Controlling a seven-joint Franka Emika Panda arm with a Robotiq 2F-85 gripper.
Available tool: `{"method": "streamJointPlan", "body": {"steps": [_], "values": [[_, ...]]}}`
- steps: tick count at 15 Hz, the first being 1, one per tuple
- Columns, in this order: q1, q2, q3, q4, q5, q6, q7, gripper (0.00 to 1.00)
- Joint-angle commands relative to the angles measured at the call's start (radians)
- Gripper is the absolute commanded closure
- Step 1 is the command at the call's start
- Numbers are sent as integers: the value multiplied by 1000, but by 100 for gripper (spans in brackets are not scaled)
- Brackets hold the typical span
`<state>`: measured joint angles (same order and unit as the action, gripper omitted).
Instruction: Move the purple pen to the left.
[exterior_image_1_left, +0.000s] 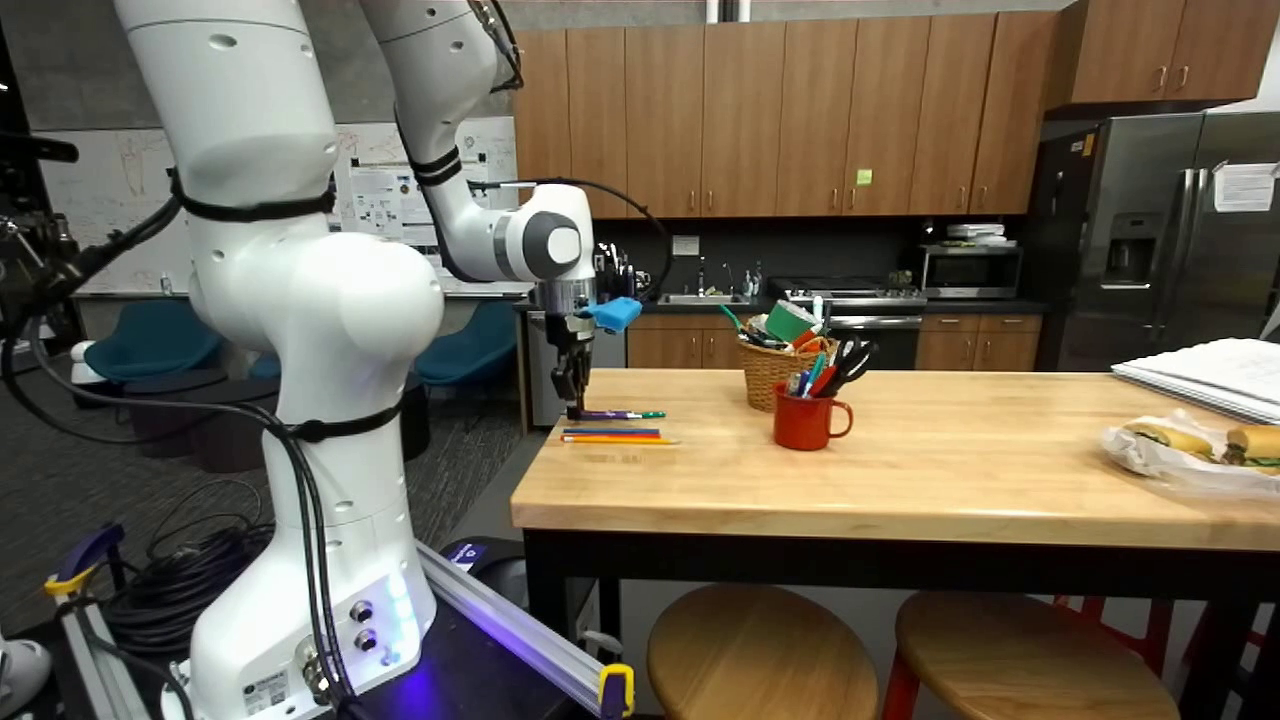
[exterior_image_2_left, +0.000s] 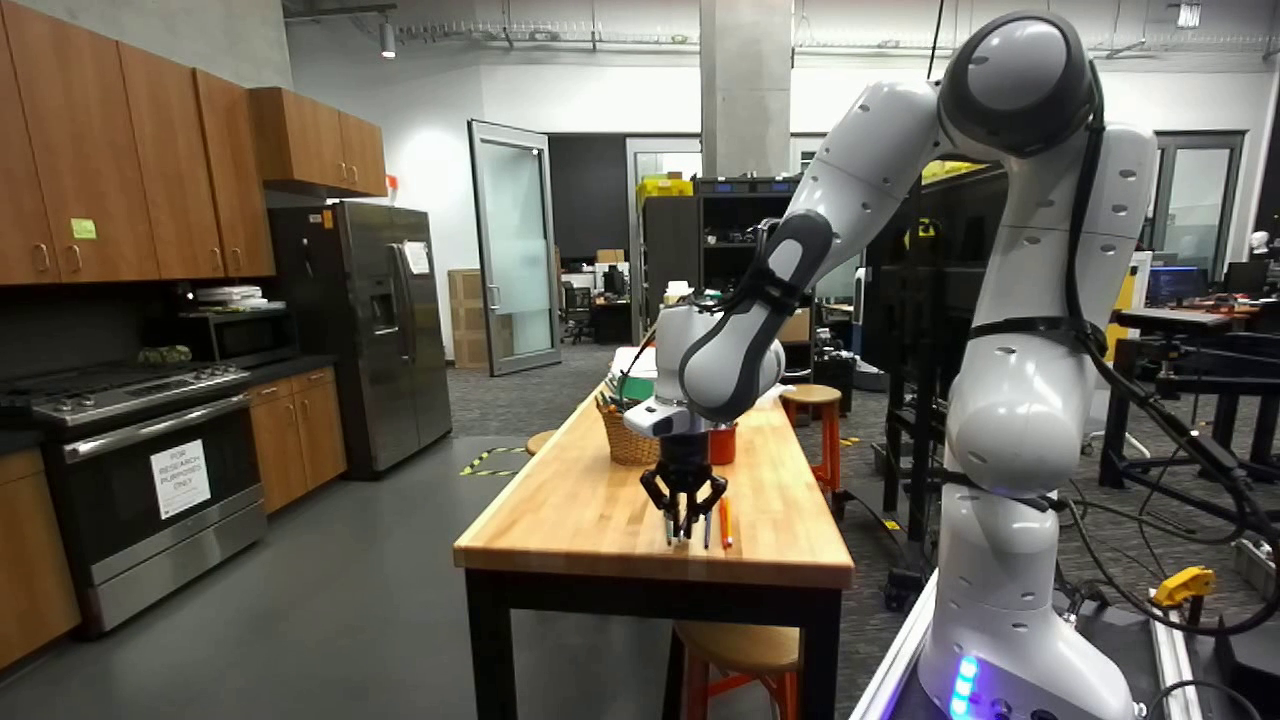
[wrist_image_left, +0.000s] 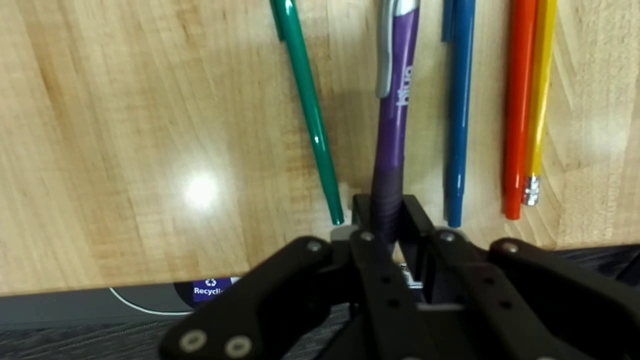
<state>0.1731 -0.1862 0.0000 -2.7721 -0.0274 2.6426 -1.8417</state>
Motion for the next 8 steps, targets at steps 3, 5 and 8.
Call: {"method": "streamJointPlan", "body": {"steps": [3,5,8], "values": [[-17,-13,-4,1,-5,-33,-13,96],[-25,-17,-3,1,-17,-41,-4,59],[-34,-19,-1,1,-26,-43,3,47]]}}
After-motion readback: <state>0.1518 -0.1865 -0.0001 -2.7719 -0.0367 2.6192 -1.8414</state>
